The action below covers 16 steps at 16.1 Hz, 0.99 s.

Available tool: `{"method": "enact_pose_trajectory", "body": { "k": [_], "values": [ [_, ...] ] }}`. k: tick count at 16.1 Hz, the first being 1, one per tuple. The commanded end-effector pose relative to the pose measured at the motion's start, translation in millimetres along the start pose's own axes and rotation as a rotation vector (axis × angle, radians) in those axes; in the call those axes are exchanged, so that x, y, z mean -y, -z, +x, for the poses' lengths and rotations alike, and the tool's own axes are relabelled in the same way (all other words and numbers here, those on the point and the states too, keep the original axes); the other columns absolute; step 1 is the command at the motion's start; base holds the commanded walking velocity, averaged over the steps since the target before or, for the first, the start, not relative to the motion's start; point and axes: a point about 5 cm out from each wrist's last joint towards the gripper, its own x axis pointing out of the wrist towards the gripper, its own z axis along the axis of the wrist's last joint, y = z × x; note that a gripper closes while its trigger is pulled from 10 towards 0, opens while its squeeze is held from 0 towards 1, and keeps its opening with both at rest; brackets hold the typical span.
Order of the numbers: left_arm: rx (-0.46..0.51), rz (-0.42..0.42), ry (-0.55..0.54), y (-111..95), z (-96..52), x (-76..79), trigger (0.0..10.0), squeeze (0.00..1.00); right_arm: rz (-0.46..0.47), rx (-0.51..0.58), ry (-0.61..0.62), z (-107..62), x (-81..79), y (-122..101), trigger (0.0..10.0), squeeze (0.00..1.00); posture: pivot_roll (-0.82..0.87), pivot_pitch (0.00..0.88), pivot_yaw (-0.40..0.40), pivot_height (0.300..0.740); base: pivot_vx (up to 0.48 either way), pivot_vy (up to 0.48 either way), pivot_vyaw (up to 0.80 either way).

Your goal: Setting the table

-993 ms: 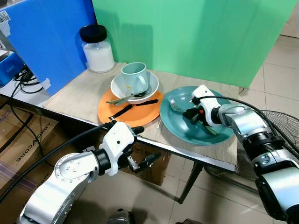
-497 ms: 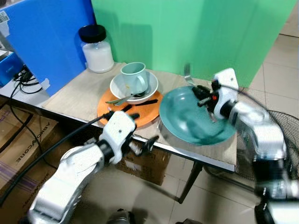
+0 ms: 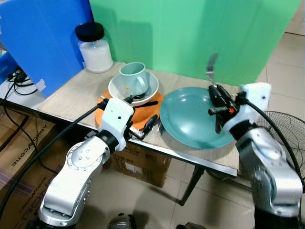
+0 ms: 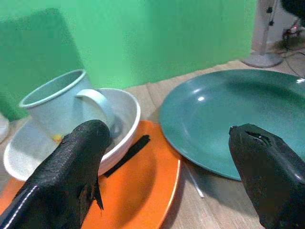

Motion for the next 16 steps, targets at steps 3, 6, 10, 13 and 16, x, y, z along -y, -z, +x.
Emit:
{"method": "enact_pose_trajectory", "body": {
  "k": [3, 6, 10, 13, 16],
  "values": [
    [0.015, 0.002, -0.057, -1.3, 3.0, -3.0, 10.0, 0.02, -0.01, 0.02, 0.079, -15.7, -6.3, -1.2, 10.0, 0.0, 0.04, 0.082, 0.024, 0.74, 0.0, 0.0, -0.53],
    [0.016, -0.017, -0.088, -1.4, 2.6, -6.6, 10.0, 0.03, -0.015, 0.034, 0.136, -22.2, -8.4, -2.3, 10.0, 0.0, 0.04, 0.082, 0.029, 0.74, 0.0, 0.0, -0.8],
    [0.02, -0.013, -0.098, -2.1, 3.5, -7.7, 10.0, 0.02, -0.018, 0.042, 0.149, -24.0, -12.9, -3.2, 10.0, 0.0, 0.04, 0.081, 0.027, 0.74, 0.0, 0.0, -0.8],
    [0.017, 0.001, -0.089, -2.0, 4.0, -5.4, 10.0, 0.03, -0.004, 0.049, 0.165, -23.7, -10.9, -3.7, 10.0, 0.0, 0.05, 0.072, 0.016, 0.74, 0.0, 0.0, -0.8],
    [0.016, -0.003, -0.089, -0.6, 3.7, -4.6, 10.0, 0.03, 0.003, 0.052, 0.17, -23.4, -10.7, -4.3, 10.0, 0.0, 0.04, 0.066, 0.013, 0.74, 0.0, 0.0, -0.8]
  ]
}}
